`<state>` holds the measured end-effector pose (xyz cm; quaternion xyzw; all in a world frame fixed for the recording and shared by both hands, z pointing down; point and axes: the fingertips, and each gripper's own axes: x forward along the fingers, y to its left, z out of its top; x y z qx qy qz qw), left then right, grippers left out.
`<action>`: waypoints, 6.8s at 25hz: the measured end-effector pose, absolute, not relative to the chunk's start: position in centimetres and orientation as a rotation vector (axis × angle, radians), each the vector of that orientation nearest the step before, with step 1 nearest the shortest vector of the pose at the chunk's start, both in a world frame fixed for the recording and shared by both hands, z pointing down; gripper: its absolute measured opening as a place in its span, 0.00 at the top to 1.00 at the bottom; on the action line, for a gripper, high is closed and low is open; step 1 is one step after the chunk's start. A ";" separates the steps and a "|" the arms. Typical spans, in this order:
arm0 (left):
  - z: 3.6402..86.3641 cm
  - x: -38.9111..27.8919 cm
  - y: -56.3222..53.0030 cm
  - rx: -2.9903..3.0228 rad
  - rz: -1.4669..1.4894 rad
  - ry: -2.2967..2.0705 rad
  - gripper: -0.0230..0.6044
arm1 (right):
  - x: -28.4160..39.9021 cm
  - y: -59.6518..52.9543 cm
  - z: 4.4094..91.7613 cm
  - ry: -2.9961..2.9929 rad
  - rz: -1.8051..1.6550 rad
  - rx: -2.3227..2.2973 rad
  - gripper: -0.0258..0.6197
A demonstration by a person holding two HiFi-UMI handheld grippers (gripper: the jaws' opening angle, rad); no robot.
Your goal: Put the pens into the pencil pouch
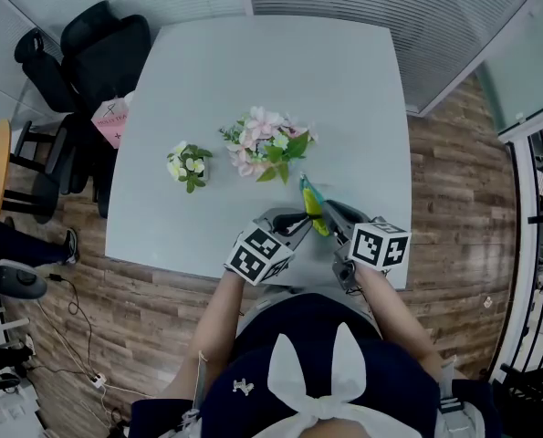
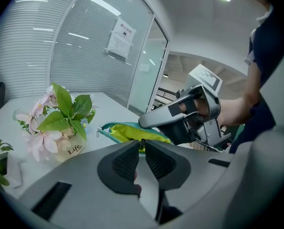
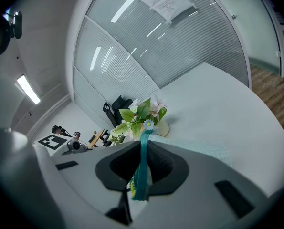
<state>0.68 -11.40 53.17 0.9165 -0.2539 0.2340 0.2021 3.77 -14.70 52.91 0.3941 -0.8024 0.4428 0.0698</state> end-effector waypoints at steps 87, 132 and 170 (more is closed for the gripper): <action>68.8 -14.2 -3.4 2.124 1.258 -0.949 0.81 | 3.6 -14.7 53.6 -2.388 1.313 1.178 0.89; 53.3 -13.5 -10.0 2.342 0.641 -1.162 0.88 | 3.6 -14.4 53.6 -2.378 1.307 1.188 0.89; 42.5 -6.4 -11.4 2.676 0.479 -1.020 0.88 | 3.7 -14.4 53.5 -2.388 1.318 1.190 0.89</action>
